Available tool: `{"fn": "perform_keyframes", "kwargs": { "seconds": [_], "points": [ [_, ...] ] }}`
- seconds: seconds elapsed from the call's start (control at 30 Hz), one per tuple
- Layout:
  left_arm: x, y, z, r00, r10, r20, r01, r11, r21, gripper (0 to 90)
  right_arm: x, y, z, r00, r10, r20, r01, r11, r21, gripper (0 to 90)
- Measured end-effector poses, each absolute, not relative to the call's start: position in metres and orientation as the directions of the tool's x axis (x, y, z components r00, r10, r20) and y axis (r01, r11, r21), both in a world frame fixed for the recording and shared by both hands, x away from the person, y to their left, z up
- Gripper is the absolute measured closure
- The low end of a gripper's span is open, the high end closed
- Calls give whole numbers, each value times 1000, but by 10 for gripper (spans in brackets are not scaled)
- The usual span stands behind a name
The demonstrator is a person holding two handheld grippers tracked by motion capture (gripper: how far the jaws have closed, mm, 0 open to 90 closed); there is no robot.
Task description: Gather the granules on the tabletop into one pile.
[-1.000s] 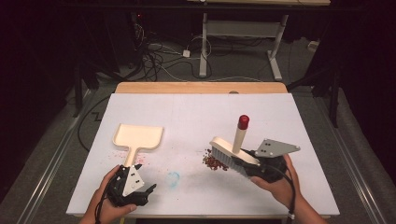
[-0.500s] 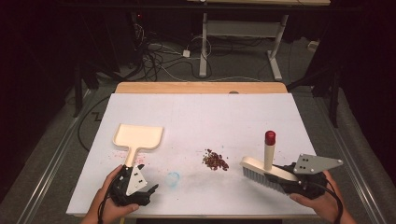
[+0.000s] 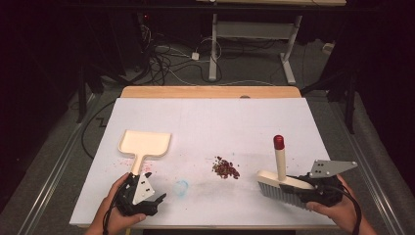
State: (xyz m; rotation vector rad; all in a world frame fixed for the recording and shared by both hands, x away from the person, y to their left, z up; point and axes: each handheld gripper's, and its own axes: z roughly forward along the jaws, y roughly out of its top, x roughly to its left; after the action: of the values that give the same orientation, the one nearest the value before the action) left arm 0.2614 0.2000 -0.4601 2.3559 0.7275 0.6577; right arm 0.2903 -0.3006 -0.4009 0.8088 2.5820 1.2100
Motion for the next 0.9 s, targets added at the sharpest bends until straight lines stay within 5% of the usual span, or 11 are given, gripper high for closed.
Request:
{"fn": "perform_keyframes", "kwargs": {
  "seconds": [0.47,0.9],
  "points": [
    [263,197,-462,735,614,288,337,-700,630,200,331,-315,-407,-786,611,98,467,481,742,601],
    [263,195,-465,743,605,288,335,-707,622,205,361,-313,-404,-672,740,-36,472,465,749,578]
  ]
}}
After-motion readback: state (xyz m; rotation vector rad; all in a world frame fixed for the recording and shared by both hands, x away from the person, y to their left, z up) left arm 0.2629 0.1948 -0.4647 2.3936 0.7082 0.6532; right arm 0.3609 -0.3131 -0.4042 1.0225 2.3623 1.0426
